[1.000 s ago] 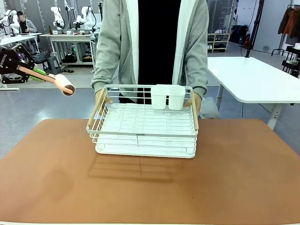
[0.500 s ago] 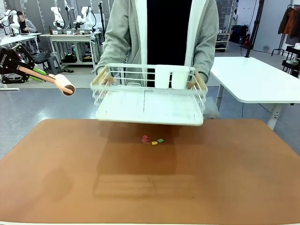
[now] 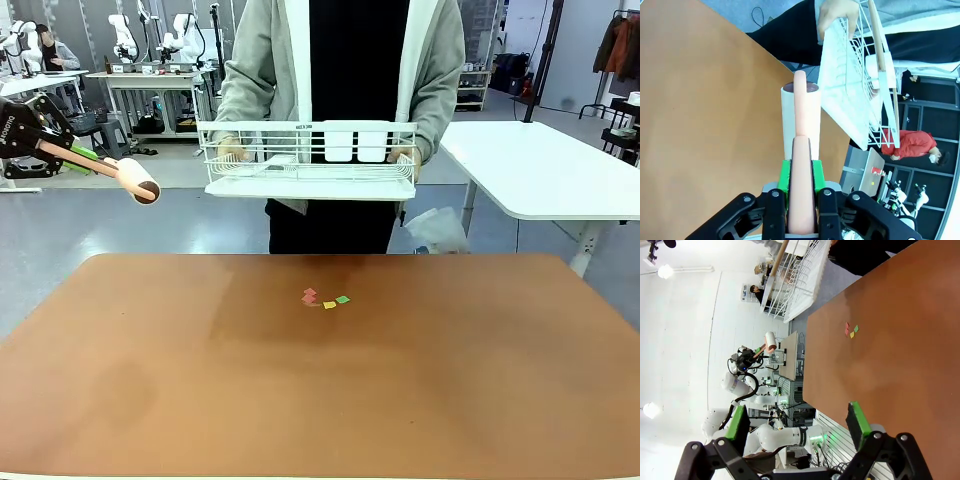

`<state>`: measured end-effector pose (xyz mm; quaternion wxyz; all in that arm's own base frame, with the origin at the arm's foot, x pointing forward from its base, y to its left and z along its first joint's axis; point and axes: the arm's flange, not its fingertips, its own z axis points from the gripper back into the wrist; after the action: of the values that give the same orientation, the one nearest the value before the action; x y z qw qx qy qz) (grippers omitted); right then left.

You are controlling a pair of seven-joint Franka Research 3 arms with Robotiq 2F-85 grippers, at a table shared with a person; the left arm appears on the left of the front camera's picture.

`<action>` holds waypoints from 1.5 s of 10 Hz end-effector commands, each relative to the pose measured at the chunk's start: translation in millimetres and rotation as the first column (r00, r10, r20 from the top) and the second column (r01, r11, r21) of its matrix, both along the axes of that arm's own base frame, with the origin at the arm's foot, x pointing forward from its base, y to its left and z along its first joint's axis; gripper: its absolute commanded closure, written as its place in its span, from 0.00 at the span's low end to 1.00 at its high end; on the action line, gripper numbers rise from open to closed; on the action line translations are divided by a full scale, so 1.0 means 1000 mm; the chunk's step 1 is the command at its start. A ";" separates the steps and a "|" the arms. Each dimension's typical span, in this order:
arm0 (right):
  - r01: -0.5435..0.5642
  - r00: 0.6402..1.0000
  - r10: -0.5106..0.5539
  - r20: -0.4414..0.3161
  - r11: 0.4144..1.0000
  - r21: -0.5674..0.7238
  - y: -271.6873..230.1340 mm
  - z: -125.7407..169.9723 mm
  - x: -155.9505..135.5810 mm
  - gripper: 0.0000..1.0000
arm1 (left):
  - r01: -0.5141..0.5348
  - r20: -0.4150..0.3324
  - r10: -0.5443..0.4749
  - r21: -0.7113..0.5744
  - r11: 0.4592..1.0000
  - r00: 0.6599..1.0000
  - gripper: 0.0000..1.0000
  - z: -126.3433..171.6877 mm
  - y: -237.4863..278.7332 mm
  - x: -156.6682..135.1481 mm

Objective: Clean the table.
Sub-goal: Clean the table with the Lint Roller when the human lifts the Dish drying rack.

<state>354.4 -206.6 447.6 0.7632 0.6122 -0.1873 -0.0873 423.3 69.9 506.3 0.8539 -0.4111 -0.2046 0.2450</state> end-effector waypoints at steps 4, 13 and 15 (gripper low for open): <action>0.004 1.000 -0.004 -0.002 1.000 0.018 0.002 0.004 -0.002 0.00 | -0.018 0.002 0.018 0.000 1.000 1.000 1.00 0.003 0.000 0.000; 0.004 1.000 -0.004 -0.002 1.000 0.018 0.002 0.004 -0.002 0.00 | -0.018 0.002 0.018 0.000 1.000 1.000 1.00 0.003 0.000 0.000; 0.004 1.000 -0.004 -0.002 1.000 0.018 0.002 0.004 -0.002 0.00 | -0.018 0.002 0.018 0.000 1.000 1.000 1.00 0.003 0.000 0.000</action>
<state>354.4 -206.6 447.6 0.7632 0.6122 -0.1873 -0.0873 423.3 69.9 506.3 0.8539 -0.4111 -0.2046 0.2450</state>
